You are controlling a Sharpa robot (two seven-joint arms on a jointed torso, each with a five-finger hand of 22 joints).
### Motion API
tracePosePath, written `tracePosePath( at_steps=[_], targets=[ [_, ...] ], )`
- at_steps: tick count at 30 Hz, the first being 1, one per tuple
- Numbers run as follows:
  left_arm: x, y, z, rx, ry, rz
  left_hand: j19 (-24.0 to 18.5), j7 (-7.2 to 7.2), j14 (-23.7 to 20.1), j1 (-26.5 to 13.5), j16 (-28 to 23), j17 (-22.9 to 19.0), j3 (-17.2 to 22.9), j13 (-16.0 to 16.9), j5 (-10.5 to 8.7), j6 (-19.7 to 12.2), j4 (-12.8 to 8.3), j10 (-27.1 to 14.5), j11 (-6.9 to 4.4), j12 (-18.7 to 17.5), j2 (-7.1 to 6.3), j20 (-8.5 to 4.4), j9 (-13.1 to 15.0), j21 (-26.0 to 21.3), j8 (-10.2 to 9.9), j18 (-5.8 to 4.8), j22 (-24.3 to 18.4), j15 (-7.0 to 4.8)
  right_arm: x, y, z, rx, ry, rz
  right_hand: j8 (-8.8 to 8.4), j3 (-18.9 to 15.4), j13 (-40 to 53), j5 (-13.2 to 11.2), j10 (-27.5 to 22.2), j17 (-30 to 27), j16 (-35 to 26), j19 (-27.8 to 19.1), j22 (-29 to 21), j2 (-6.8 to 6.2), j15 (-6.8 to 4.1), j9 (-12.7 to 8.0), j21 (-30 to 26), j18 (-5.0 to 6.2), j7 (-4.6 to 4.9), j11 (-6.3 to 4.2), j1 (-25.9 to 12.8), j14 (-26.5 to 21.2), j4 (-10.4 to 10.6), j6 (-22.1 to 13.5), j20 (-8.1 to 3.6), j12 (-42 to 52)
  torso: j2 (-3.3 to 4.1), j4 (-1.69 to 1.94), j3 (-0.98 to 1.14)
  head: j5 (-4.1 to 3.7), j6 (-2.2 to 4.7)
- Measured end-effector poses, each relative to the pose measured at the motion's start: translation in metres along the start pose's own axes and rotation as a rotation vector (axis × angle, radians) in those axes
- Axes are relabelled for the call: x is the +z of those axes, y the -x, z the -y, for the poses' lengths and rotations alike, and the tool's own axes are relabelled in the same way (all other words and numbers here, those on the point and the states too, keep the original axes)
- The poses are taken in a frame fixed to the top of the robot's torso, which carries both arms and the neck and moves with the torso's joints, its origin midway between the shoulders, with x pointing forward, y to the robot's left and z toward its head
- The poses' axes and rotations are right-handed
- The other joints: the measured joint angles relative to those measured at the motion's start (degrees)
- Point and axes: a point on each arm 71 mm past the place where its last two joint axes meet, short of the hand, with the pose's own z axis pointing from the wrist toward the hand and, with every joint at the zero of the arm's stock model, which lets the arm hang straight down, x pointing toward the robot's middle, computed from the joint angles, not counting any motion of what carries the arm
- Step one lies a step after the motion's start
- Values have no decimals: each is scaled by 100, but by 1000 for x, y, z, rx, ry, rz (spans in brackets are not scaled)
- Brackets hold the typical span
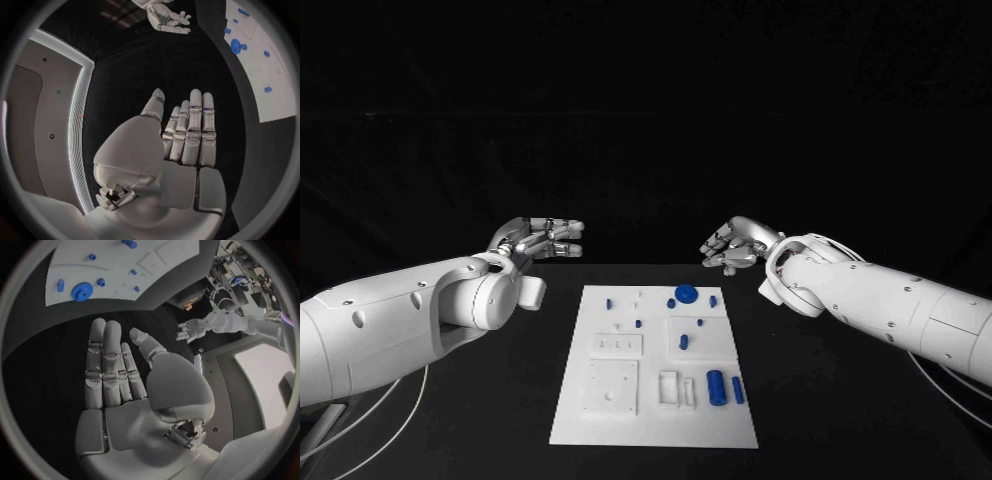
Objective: Assemble the parts on the task board
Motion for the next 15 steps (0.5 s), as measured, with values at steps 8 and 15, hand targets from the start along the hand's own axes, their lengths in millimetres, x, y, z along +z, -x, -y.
tracePosePath(
  at_steps=[8, 15],
  targets=[
    [-5, -10, 5, 0, -10, -45, -31, 0, -83, 0, 18, -34, -16, 0, 0, 0, -15, -44, 42, 0, 0, 31, 0, 0, 0, 0, 4, 41, 10, -9, -10, -184, 4, -25, 0, 6, -1, -112, -201, 181, 596, 106, 237, -53, 22, 0, 146, 50, -1, 53, 53, -24, -5, -1, -29, 0, 162, 200, -4, -97, 0],
    [-8, -15, 11, 2, -23, -68, -51, 0, -83, 0, 19, -34, -31, -1, 0, 0, -31, -44, 42, 0, 0, 52, -1, 26, 0, 0, 3, 42, 18, -15, -17, -287, -1, -31, 0, -43, -1, -177, -347, 89, 711, 147, 288, -104, 50, -1, 146, 67, -13, 81, 104, -77, 24, -59, -8, 0, 293, 303, -15, -162, 40]
  ],
)
